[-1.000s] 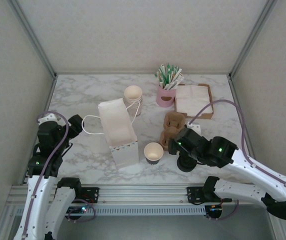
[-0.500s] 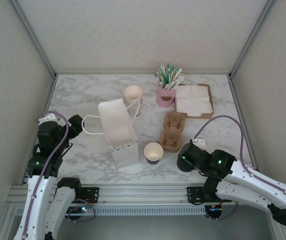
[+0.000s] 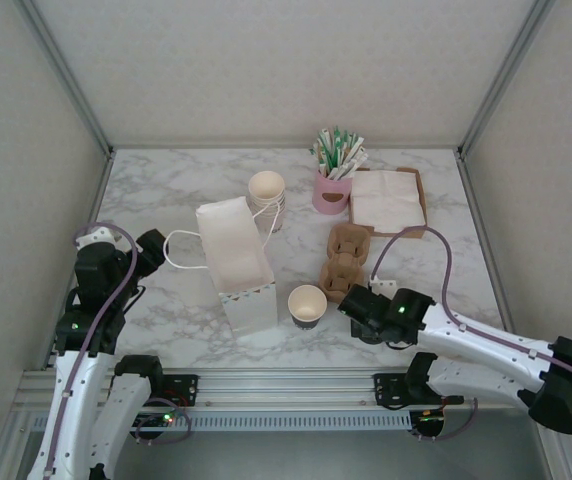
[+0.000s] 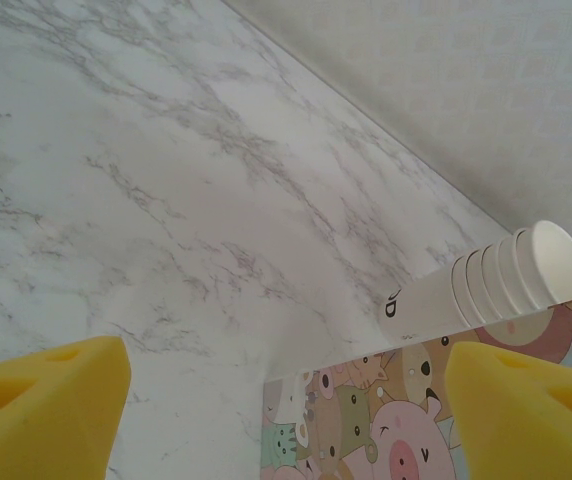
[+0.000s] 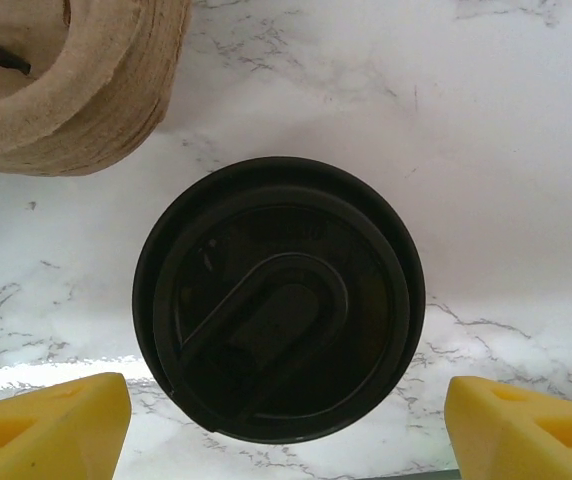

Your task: Pack the takeout coffee

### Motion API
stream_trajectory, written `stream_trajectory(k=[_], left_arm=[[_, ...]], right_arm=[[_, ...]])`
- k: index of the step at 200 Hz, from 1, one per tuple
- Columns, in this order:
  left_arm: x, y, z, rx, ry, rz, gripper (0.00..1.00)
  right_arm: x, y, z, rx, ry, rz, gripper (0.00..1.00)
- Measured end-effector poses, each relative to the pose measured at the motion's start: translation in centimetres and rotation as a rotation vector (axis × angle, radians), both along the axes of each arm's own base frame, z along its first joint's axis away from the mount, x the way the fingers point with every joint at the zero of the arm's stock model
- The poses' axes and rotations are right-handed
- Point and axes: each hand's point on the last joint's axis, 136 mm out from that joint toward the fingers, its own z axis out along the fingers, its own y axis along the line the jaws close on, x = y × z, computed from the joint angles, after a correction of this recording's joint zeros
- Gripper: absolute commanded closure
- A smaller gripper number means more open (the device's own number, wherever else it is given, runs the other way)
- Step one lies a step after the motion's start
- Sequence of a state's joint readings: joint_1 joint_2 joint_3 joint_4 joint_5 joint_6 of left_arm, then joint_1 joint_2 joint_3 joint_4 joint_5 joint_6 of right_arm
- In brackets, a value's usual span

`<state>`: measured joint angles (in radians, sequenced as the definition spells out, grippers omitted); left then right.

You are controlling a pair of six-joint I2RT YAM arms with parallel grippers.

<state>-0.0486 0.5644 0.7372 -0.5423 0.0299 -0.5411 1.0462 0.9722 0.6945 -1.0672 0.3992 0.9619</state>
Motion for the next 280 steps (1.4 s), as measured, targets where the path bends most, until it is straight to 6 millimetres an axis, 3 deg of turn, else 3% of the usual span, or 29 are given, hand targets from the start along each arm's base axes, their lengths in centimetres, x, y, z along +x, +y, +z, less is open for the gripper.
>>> stream_trajectory(k=[49, 227, 280], left_arm=[[0.0, 0.0, 0.0, 0.000, 0.000, 0.000, 0.17], [0.0, 0.0, 0.0, 0.000, 0.000, 0.000, 0.17], [0.0, 0.0, 0.0, 0.000, 0.000, 0.000, 0.17]], right_arm=[[1.0, 1.0, -0.1, 0.058, -0.027, -0.024, 0.16], [1.3, -0.2, -1.3, 0.070, -0.015, -0.092, 0.17], [1.6, 0.2, -1.4, 0.079, -0.021, -0.091, 0.19]])
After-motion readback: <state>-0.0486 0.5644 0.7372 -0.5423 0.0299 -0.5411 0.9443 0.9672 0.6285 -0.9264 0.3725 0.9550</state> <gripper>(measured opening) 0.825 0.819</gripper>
